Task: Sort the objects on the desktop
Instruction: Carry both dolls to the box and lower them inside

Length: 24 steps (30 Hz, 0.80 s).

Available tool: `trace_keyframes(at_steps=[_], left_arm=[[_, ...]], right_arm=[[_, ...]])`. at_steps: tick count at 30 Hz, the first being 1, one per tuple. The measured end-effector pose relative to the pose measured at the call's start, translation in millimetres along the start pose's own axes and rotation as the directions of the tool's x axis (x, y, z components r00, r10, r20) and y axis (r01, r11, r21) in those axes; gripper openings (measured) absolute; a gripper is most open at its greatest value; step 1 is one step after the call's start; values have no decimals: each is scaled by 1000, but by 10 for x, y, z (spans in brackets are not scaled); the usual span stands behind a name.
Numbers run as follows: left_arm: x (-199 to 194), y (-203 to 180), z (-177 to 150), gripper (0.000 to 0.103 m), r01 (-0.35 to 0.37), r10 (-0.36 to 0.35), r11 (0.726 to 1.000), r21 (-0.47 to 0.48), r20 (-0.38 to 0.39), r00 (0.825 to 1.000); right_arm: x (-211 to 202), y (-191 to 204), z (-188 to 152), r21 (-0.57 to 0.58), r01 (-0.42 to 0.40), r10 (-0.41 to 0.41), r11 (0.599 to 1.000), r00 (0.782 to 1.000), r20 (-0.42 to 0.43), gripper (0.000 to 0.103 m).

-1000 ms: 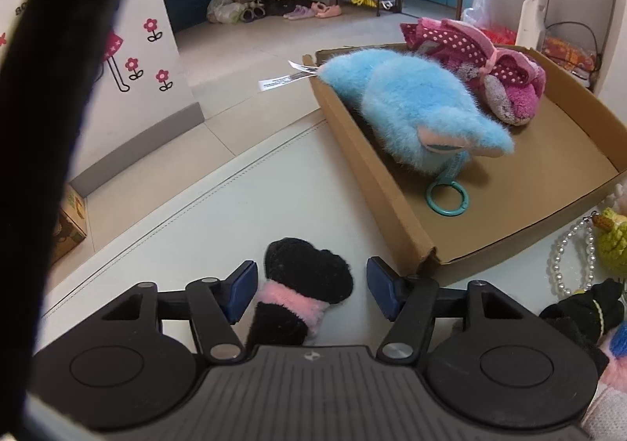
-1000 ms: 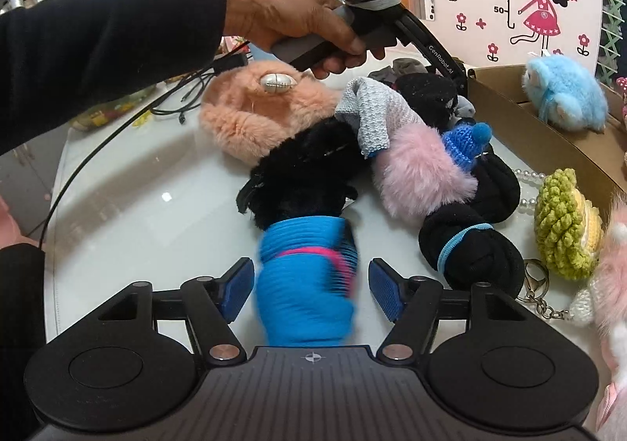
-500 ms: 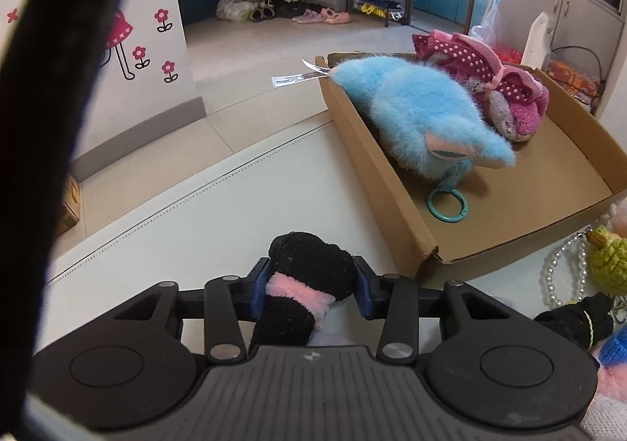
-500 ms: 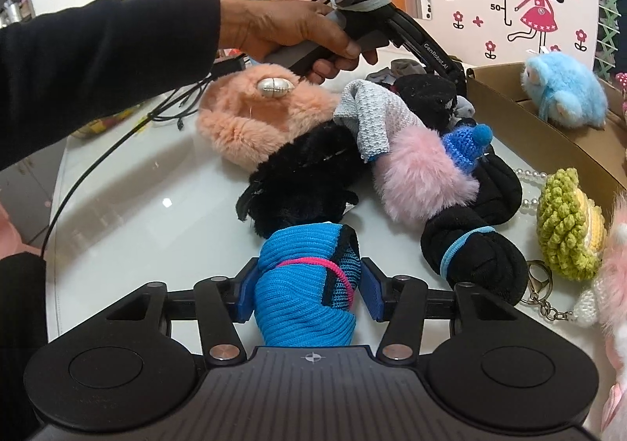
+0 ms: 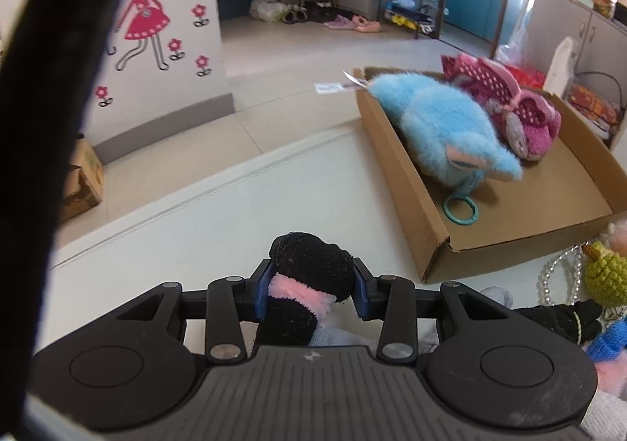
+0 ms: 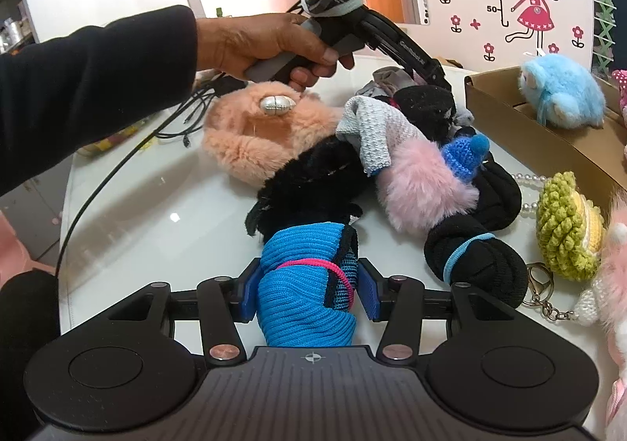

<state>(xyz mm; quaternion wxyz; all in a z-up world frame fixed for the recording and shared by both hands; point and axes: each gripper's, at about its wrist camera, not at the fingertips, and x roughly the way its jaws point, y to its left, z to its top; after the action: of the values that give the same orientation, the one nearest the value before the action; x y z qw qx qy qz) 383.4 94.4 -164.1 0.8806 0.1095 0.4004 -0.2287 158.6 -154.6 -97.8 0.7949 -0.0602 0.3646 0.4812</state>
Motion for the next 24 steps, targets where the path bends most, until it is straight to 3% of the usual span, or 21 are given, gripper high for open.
trace_keyframes(at_steps=[14,24], left_arm=[[-545,-86,90,37,-60,60,998,-10,25,998],[-934,-548,236,37,-70,69,997,42,37,997]], right_arm=[[-104,207,61,-48,-44,45,998,999,30,56],[-349,320,103,-61,-67,72,996,993,91,56]])
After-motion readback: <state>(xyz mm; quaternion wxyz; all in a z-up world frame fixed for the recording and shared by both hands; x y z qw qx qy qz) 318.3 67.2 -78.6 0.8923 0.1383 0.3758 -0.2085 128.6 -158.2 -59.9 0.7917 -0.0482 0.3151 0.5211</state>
